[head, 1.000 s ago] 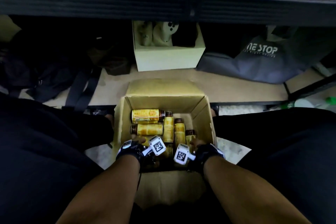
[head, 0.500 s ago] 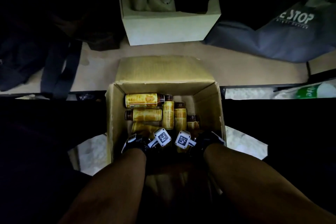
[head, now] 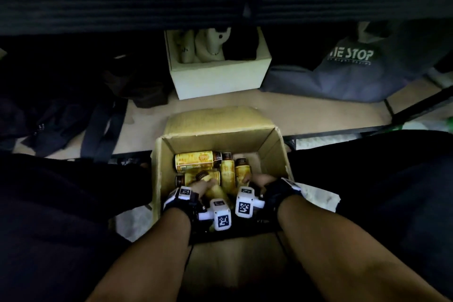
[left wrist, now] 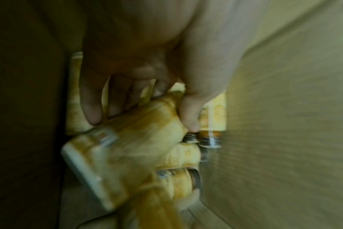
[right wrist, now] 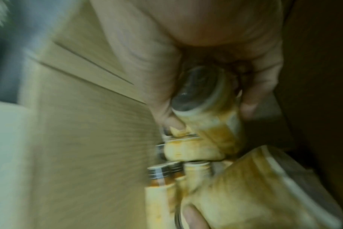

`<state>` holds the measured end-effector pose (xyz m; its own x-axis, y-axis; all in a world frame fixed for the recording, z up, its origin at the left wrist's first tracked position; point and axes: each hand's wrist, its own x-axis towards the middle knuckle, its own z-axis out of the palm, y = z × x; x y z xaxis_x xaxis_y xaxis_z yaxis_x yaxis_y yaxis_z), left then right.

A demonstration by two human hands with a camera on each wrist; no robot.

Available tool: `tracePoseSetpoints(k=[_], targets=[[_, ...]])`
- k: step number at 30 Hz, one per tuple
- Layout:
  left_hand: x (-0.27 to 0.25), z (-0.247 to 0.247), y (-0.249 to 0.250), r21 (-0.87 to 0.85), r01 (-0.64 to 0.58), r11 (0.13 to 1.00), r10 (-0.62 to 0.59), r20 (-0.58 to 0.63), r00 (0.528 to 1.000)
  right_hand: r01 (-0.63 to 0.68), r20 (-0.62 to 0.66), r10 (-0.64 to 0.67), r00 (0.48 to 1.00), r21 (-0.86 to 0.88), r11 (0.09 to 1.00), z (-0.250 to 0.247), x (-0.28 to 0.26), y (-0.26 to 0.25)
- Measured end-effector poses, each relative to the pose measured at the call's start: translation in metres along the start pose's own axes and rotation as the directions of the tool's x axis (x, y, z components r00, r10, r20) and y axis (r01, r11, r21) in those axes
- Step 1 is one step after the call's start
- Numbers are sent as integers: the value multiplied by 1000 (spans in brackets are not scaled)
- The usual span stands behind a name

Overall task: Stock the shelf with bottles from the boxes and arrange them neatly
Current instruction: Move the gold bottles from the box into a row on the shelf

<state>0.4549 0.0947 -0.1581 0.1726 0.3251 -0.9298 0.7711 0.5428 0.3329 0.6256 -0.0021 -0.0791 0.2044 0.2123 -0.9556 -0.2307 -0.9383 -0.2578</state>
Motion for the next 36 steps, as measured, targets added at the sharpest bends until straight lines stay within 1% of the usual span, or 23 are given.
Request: tracePoseSetpoints(k=[2, 3, 5, 7, 9, 11, 13, 15, 16, 17, 18, 20, 23, 24, 25, 26, 28, 29, 31, 33, 34, 35, 36], targets=[[-20, 2, 16, -181, -28, 983, 29, 4, 1000, 57, 7, -57, 998, 30, 998, -1, -24, -4], [-30, 2, 22, -224, -30, 974, 34, 13, 999, 109, 5, -109, 994, 50, 993, 0, -33, -5], [-51, 1, 31, -293, -64, 954, 77, 31, 997, 176, 59, -183, 981, 110, 978, 1, -38, -3], [-62, -8, 36, -298, -112, 948, 124, 25, 992, 216, 120, -235, 965, 153, 964, 3, -51, -4], [-65, -20, 41, -301, -205, 931, 208, -20, 978, 298, 144, -320, 937, 155, 942, -1, -53, -4], [-105, -27, 56, -295, -346, 891, 348, -47, 936, 393, 141, -420, 897, 181, 901, -3, -68, -8], [-136, -33, 70, -298, -493, 818, 500, -56, 864, 472, 113, -511, 852, 259, 843, -4, -77, -14], [-168, -38, 84, -272, -639, 720, 641, -94, 762, 564, 56, -600, 798, 281, 776, -2, -90, -23], [-179, -41, 89, -263, -707, 657, 702, -129, 701, 621, 13, -653, 757, 293, 727, -3, -98, -29], [-188, -45, 93, -245, -760, 602, 748, -160, 644, 686, -35, -707, 706, 282, 671, -4, -108, -34], [-199, -49, 98, -226, -798, 558, 777, -194, 599, 749, -83, -756, 649, 243, 616, -5, -123, -41], [-223, -57, 106, -180, -854, 488, 821, -239, 519, 848, -152, -836, 527, 154, 507, -11, -156, -51], [-265, -69, 124, -76, -937, 341, 902, -256, 349, 942, -179, -924, 336, 83, 326, -20, -211, -67], [-280, -72, 129, -53, -953, 298, 919, -254, 301, 959, -182, -942, 282, 69, 274, -23, -227, -71], [-297, -76, 136, -19, -969, 248, 939, -243, 245, 975, -188, -957, 221, 44, 216, -26, -243, -78], [-315, -78, 143, 28, -982, 188, 959, -222, 177, 988, -197, -968, 156, 13, 157, -29, -258, -83], [-348, -84, 159, 149, -986, 73, 989, -139, 52, 998, -226, -973, 45, -24, 52, -38, -286, -98], [-363, -85, 168, 217, -976, 30, 995, -97, 9, 999, -236, -972, -1, -37, 8, -43, -301, -106], [-388, -89, 189, 298, -954, -16, 996, -77, -41, 996, -242, -967, -76, -68, -62, -51, -327, -122], [-406, -92, 208, 319, -947, -38, 989, -123, -81, 988, -251, -958, -139, -103, -117, -59, -346, -139], [-413, -94, 218, 340, -939, -45, 983, -150, -102, 984, -258, -953, -161, -121, -133, -63, -354, -148], [-418, -96, 228, 368, -928, -52, 977, -172, -122, 981, -263, -950, -170, -132, -139, -68, -359, -158], [-420, -98, 236, 388, -921, -46, 972, -195, -130, 982, -265, -951, -162, -135, -130, -73, -363, -166]])
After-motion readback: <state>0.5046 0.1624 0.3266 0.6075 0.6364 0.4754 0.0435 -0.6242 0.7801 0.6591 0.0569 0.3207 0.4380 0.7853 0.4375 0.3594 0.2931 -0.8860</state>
